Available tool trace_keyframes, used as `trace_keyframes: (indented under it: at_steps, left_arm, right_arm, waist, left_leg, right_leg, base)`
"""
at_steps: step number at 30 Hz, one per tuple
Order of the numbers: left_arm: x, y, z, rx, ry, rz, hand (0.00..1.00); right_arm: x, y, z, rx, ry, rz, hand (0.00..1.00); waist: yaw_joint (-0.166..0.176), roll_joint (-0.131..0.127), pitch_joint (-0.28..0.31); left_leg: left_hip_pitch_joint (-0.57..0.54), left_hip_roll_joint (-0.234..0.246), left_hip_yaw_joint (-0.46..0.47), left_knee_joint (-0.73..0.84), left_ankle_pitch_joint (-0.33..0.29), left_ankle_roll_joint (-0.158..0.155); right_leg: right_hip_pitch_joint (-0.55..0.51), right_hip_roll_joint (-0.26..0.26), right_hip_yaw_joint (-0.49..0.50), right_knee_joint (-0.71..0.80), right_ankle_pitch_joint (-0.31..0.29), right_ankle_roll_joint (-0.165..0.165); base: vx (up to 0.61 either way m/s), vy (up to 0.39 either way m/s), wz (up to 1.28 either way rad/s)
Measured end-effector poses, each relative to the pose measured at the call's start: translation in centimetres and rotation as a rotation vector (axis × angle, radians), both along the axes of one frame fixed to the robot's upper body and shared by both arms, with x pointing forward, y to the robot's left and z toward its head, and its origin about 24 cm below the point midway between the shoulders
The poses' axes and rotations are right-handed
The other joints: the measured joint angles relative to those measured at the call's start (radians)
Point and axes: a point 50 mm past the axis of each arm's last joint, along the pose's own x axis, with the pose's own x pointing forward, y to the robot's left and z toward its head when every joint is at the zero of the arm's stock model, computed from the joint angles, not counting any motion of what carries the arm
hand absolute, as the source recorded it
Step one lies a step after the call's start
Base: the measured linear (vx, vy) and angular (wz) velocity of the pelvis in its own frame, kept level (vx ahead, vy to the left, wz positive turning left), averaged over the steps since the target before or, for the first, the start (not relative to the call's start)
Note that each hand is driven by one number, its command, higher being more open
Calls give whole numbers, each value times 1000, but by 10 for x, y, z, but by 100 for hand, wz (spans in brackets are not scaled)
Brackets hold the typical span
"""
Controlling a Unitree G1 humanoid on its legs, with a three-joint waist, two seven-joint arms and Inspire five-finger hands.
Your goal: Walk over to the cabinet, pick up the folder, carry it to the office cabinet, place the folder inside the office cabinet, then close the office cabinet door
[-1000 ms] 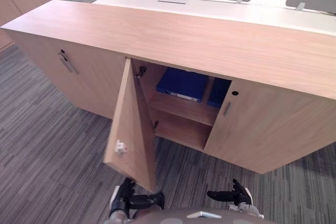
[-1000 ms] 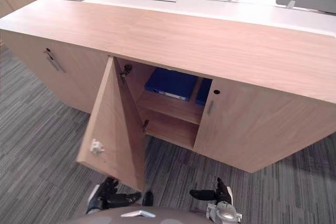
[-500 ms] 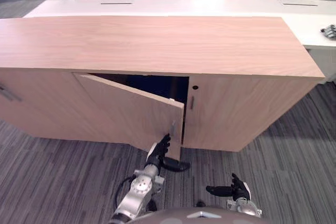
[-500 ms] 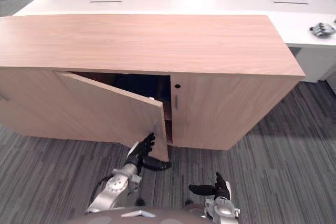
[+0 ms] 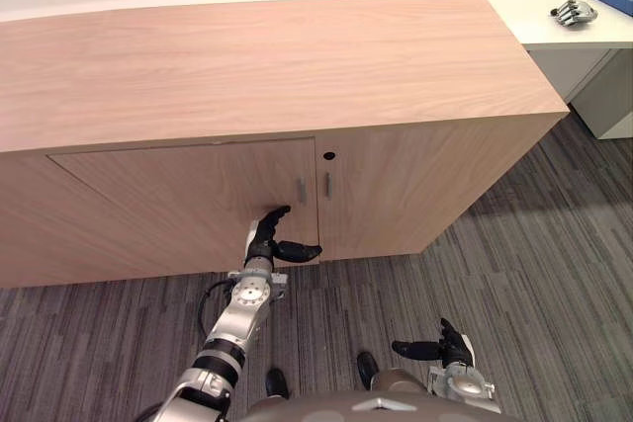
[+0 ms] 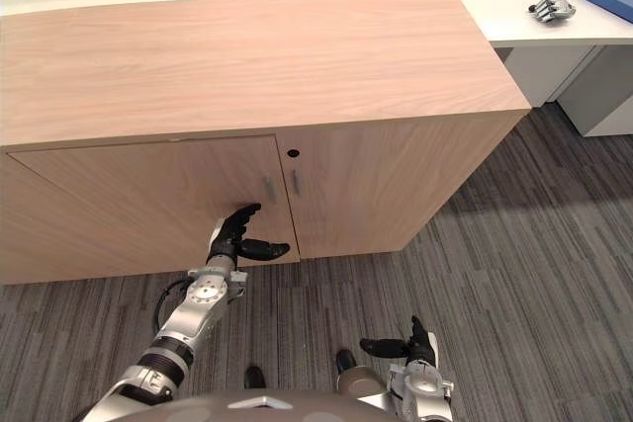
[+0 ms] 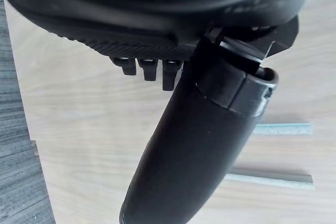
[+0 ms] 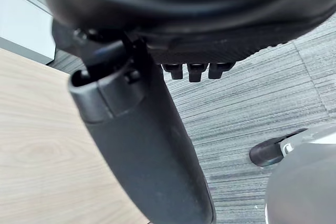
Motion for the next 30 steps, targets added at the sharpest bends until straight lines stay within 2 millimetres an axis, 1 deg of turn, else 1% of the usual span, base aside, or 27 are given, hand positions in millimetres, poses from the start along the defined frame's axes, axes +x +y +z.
trace_keyframes:
  at_steps: [2, 5, 7, 9, 13, 15, 17, 19, 22, 24, 25, 26, 27, 30]
  left_arm:
    - [-3, -1, 3, -13, -17, -10, 100]
    - [-20, -6, 9, -64, -63, -53, 100]
    - [-30, -11, 8, -88, -65, -94, 100]
    - [-45, -13, -2, -118, -16, -124, 100]
    - [-67, -9, -17, -141, 57, -124, 100]
    - [-81, -3, -31, -144, 128, -98, 100]
    - [-91, 5, -43, -136, 192, -62, 100]
    - [-109, 22, -64, -113, 311, 12, 100]
    - [-127, 38, -84, -71, 440, 69, 100]
    - [-145, 50, -99, -10, 564, 95, 100]
    - [-150, 52, -101, -1, 587, 101, 100]
    - [-159, 55, -106, 21, 632, 109, 100]
    - [-162, 56, -108, 32, 654, 121, 100]
    - [-161, 58, -109, 82, 659, 109, 100]
  right_arm:
    - [0, 0, 0, 0, 1, 0, 100]
    - [-1, -1, -1, 2, 7, -6, 100]
    - [-5, -4, -2, 7, 23, -26, 100]
    - [-10, -5, -4, 14, 48, -31, 100]
    - [-11, -5, -5, 18, 51, -30, 100]
    - [-12, -5, -5, 20, 55, -33, 100]
    - [-13, -4, -6, 23, 65, -34, 100]
    - [-14, -1, -7, 34, 70, -36, 100]
    - [-14, 1, -9, 43, 83, -36, 100]
    - [-12, 4, -12, 62, 99, -41, 100]
    - [-12, 6, -12, 69, 101, -45, 100]
    - [-13, 8, -14, 85, 108, -56, 100]
    - [-13, 9, -14, 87, 111, -55, 100]
    - [-14, 9, -15, 89, 123, -53, 100]
  waist:
    - [1, 0, 0]
    - [7, 0, 0]
    - [19, 0, 0]
    - [27, -1, -1]
    - [46, -3, -1]
    - [51, -7, -4]
    - [52, -12, -6]
    - [59, -22, -14]
    - [71, -28, -17]
    - [80, -28, -17]
    - [81, -28, -17]
    - [83, -28, -17]
    - [84, -28, -17]
    - [92, -28, -18]
  left_leg:
    - [0, 0, 0, 0, 2, 1]
    - [2, -1, -2, 0, 4, 2]
    - [8, -2, -7, 0, 6, 3]
    - [18, -4, -18, -2, 7, 4]
    - [14, -7, -25, -6, 8, 6]
    - [10, -11, -37, -6, 8, 6]
    - [11, -13, -46, -6, 9, 6]
    - [12, -13, -49, -6, 8, 6]
    - [17, -14, -51, -5, 7, 5]
    - [18, -14, -53, -5, 7, 5]
    - [19, -14, -54, -5, 7, 5]
    - [24, -15, -55, -6, 7, 5]
    - [27, -16, -62, -6, 8, 5]
    - [35, -18, -64, -6, 9, 6]
  right_leg:
    - [0, 0, 0, 0, 3, 0]
    - [3, -1, -2, -1, 7, 0]
    - [14, -3, -7, -6, 8, 1]
    - [34, -7, -22, -21, 12, 1]
    - [34, -8, -29, -26, 12, 3]
    - [40, -10, -43, -34, 13, 4]
    - [49, -12, -51, -43, 13, 4]
    - [58, -13, -55, -52, 13, 5]
    - [69, -14, -60, -55, 13, 5]
    - [72, -14, -63, -55, 13, 5]
    - [73, -14, -64, -55, 13, 5]
    - [79, -15, -65, -55, 13, 5]
    - [85, -16, -72, -55, 13, 5]
    - [90, -18, -74, -54, 13, 5]
  base:
    - [-16, 6, 0]
    - [-33, 12, 1]
    - [-35, 15, 8]
    - [-51, 17, 15]
    - [-35, 9, 6]
    - [16, 7, 16]
    - [30, 9, 14]
    - [52, 8, 7]
    - [48, 6, 4]
    - [7, 10, 3]
    - [0, 0, 0]
    - [-14, 11, 9]
    - [-35, 13, 10]
    - [-50, 12, 3]
